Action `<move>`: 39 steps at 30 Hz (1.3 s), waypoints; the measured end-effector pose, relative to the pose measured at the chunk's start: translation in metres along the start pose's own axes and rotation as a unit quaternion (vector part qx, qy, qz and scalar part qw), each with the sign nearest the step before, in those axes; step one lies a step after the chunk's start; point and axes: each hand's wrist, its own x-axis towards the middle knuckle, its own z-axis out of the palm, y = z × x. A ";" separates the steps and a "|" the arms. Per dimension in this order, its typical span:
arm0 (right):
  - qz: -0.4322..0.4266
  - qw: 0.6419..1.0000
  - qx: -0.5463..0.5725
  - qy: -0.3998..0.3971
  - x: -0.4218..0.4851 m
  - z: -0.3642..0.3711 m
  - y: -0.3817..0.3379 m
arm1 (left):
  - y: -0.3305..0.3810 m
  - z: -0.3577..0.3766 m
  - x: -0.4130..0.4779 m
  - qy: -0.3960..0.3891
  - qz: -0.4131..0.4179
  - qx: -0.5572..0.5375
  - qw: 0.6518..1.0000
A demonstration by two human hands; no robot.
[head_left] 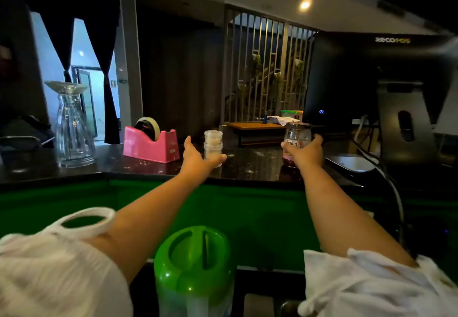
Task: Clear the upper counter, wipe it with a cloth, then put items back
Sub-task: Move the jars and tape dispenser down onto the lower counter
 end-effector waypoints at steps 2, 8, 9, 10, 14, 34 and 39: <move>-0.002 1.000 0.014 -0.020 0.006 0.000 0.004 | 0.004 0.004 0.014 -0.001 0.001 -0.016 1.000; 0.024 0.999 -0.019 -0.022 0.026 0.009 0.021 | -0.004 0.028 0.046 0.004 0.003 -0.039 0.999; 0.023 0.999 -0.021 -0.022 0.024 0.008 0.019 | -0.006 0.031 0.047 0.017 0.002 -0.020 1.000; 0.022 0.999 -0.021 -0.023 0.022 0.008 0.018 | -0.009 0.034 0.048 0.032 0.002 0.004 0.999; -0.001 0.999 -0.031 -0.014 0.012 0.003 0.012 | -0.008 0.033 0.043 0.068 0.014 0.041 0.997; -0.088 0.956 0.165 -0.228 -0.264 0.007 -0.049 | -0.060 -0.213 -0.196 -0.005 0.010 -0.042 0.999; -0.025 0.933 0.194 -0.302 -0.378 0.061 -0.032 | -0.119 -0.289 -0.264 -0.023 -0.042 -0.033 0.998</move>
